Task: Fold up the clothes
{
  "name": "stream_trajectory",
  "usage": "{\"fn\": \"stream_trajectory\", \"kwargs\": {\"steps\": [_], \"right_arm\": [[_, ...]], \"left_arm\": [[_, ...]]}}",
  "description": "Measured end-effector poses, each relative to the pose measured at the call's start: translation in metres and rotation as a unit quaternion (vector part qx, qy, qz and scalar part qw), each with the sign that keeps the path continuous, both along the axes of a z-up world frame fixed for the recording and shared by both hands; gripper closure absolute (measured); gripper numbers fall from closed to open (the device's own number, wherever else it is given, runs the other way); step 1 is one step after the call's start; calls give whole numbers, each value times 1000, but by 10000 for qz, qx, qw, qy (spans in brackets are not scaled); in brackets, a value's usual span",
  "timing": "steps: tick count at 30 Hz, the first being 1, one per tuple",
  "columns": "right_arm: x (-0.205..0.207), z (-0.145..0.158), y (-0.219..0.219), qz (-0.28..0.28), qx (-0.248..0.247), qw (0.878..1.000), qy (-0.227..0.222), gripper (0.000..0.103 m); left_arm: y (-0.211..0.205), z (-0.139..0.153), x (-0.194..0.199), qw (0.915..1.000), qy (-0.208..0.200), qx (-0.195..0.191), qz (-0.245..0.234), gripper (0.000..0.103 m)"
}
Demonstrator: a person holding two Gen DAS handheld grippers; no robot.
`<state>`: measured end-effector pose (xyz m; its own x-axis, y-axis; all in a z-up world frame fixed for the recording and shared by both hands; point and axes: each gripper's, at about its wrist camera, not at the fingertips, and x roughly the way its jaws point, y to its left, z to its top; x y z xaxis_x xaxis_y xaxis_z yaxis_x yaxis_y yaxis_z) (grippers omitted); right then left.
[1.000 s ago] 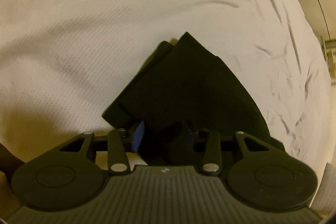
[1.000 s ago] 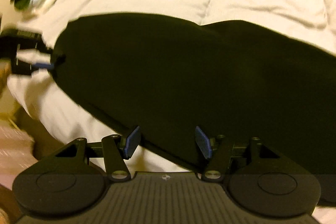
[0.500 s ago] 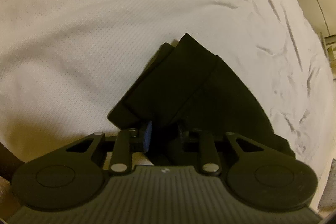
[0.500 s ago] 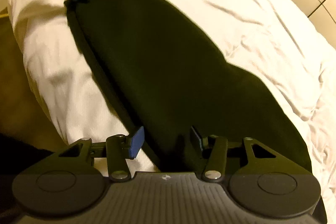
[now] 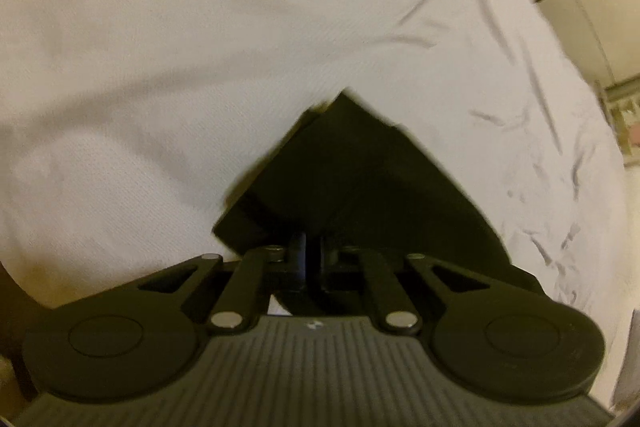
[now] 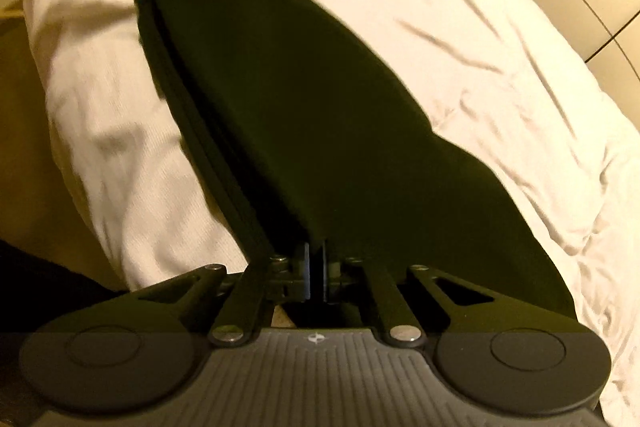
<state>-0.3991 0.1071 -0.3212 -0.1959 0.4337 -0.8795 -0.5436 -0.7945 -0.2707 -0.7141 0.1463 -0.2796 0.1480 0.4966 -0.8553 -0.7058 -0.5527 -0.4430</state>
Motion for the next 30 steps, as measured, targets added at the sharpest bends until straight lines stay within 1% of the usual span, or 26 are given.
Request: {"fn": "stream_trajectory", "kwargs": {"steps": [2, 3, 4, 6, 7, 8, 9, 10, 11, 12, 13, 14, 15, 16, 17, 18, 19, 20, 22, 23, 26, 27, 28, 30], "right_arm": [[8, 9, -4, 80, 1, 9998, 162, 98], [10, 9, -7, 157, -26, 9996, 214, 98], [12, 8, -9, 233, -52, 9994, 266, 98], [14, -3, -13, 385, -94, 9987, 318, 97], [15, -13, -11, 355, -221, 9986, 317, 93], [16, -22, -10, 325, -347, 9984, 317, 90], [17, -27, -9, 349, -377, 9977, 446, 83], [20, -29, -9, 389, -390, 9969, 558, 78], [25, -26, -8, 382, -418, 9960, 691, 78], [34, -20, -7, 306, -480, 9942, 908, 67], [49, -13, -6, 106, -540, 9920, 1136, 65], [67, -7, -4, -166, -666, 9890, 1309, 65], [85, -1, -2, -438, -791, 9849, 1479, 65], [109, 4, 1, -818, -885, 9802, 1571, 65], [132, 9, 4, -1197, -977, 9739, 1661, 65], [158, 13, 7, -1605, -1041, 9664, 1716, 65], [183, 17, 12, -2010, -1082, 9576, 1760, 65], [208, 20, 18, -2414, -1084, 9473, 1807, 65], [253, 21, 30, -3096, -1051, 9243, 1970, 64], [272, 20, 40, -3324, -1013, 9144, 2076, 63], [314, 6, 56, -3769, -853, 8894, 2441, 53], [326, -3, 59, -3843, -815, 8839, 2536, 48], [336, -16, 61, -3906, -837, 8818, 2507, 45], [346, -36, 56, -3885, -893, 8839, 2446, 45]], "left_arm": [[-8, 10, 6, 9994, 290, 133, -110, 99], [-11, 9, 11, 9986, 474, 125, -195, 99], [-11, 4, 14, 9979, 600, 67, -236, 99], [-8, -17, 21, 9958, 845, -156, -330, 95], [-5, -28, 24, 9938, 1002, -283, -401, 94], [-1, -36, 29, 9918, 1150, -377, -406, 91], [1, -37, 34, 9900, 1293, -418, -374, 90], [2, -38, 39, 9881, 1435, -449, -336, 90], [1, -33, 46, 9850, 1629, -488, -307, 86], [-3, -24, 55, 9806, 1865, -531, -275, 83], [-8, -16, 65, 9761, 2079, -584, -255, 83], [-14, -8, 77, 9714, 2269, -652, -258, 86], [-21, 0, 89, 9674, 2405, -723, -319, 86], [-25, 7, 102, 9667, 2406, -781, -398, 86], [-30, 13, 115, 9690, 2291, -772, -516, 86], [-32, 19, 133, 9719, 2148, -659, -698, 86], [-29, 23, 149, 9730, 2062, -518, -903, 86], [-22, 23, 168, 9716, 2019, -376, -1173, 86], [1, 17, 208, 9631, 2012, -96, -1787, 86], [9, 13, 223, 9589, 2015, 59, -1998, 86], [29, -8, 258, 9479, 1978, 581, -2428, 85], [33, -20, 266, 9456, 1987, 632, -2495, 85], [31, -28, 268, 9449, 1991, 675, -2509, 85], [26, -45, 270, 9439, 1994, 768, -2519, 85]]}}
